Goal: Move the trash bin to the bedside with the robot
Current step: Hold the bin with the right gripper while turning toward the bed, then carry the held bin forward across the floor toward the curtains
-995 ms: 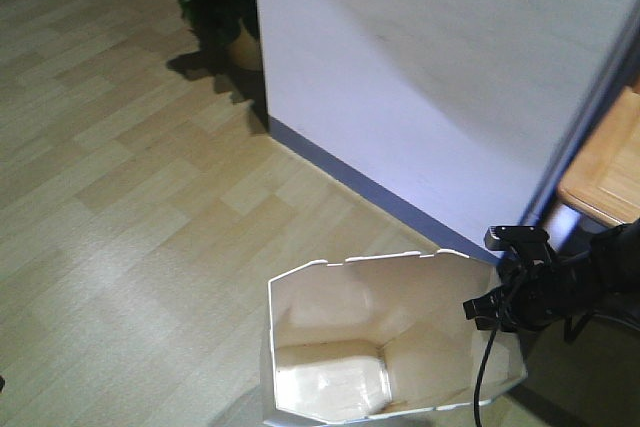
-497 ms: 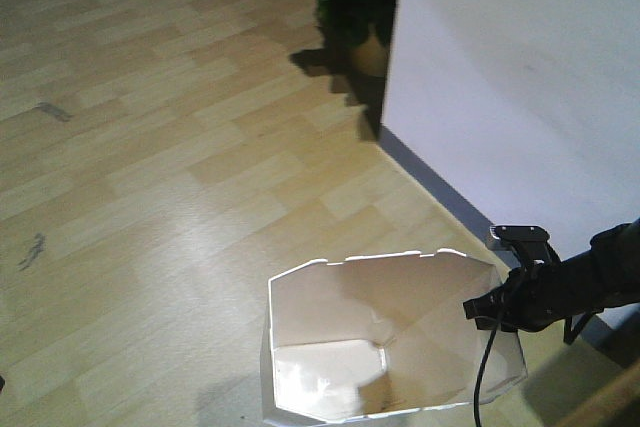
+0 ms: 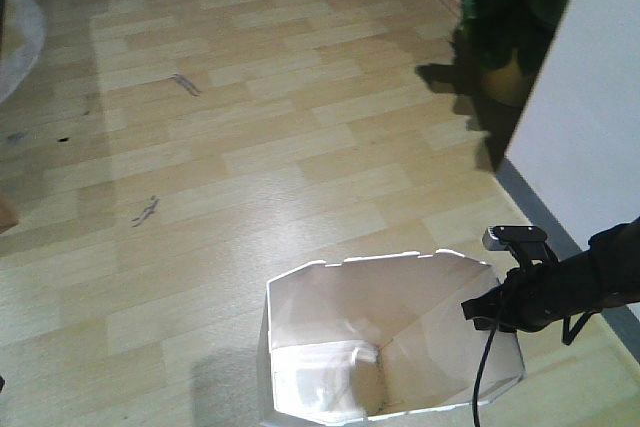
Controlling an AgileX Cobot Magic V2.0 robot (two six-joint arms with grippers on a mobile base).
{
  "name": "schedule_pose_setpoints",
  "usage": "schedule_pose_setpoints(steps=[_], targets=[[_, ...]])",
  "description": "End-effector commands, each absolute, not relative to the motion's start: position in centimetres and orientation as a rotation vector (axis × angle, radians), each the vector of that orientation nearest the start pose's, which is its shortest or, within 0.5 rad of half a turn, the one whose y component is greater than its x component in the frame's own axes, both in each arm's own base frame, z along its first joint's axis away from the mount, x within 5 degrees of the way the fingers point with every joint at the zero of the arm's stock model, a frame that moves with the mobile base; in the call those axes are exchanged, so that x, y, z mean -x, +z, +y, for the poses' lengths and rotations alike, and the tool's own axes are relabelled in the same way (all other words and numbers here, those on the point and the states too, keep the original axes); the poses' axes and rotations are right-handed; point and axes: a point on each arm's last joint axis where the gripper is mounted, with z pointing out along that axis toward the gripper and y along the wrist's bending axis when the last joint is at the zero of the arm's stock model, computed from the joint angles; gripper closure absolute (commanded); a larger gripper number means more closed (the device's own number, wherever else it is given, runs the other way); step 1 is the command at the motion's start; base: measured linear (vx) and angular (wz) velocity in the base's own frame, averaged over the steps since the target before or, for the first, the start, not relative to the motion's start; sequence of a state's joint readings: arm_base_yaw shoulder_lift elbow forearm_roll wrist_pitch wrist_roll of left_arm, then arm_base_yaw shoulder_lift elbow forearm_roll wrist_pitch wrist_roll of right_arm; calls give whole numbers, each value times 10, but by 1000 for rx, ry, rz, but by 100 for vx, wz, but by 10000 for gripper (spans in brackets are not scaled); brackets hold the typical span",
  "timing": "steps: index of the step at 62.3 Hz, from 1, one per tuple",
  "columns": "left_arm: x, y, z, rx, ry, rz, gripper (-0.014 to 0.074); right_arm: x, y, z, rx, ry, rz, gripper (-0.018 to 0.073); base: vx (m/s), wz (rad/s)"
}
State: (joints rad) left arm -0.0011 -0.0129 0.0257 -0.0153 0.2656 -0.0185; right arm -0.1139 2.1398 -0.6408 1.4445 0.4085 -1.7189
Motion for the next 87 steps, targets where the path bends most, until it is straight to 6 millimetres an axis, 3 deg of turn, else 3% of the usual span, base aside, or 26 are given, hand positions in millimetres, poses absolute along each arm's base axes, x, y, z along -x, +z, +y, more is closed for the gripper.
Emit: schedule_pose_setpoints(steps=[1, 39, 87], targets=[[-56, 182, -1, 29, -37, 1697, 603, -266, 38, 21, 268, 806, 2747, 564, 8, 47], [-56, 182, -1, 29, -37, 1697, 603, -266, 38, 21, 268, 806, 2747, 564, 9, 32], [-56, 182, -1, 29, -37, 1697, 603, -266, 38, 21, 268, 806, 2747, 564, 13, 6]])
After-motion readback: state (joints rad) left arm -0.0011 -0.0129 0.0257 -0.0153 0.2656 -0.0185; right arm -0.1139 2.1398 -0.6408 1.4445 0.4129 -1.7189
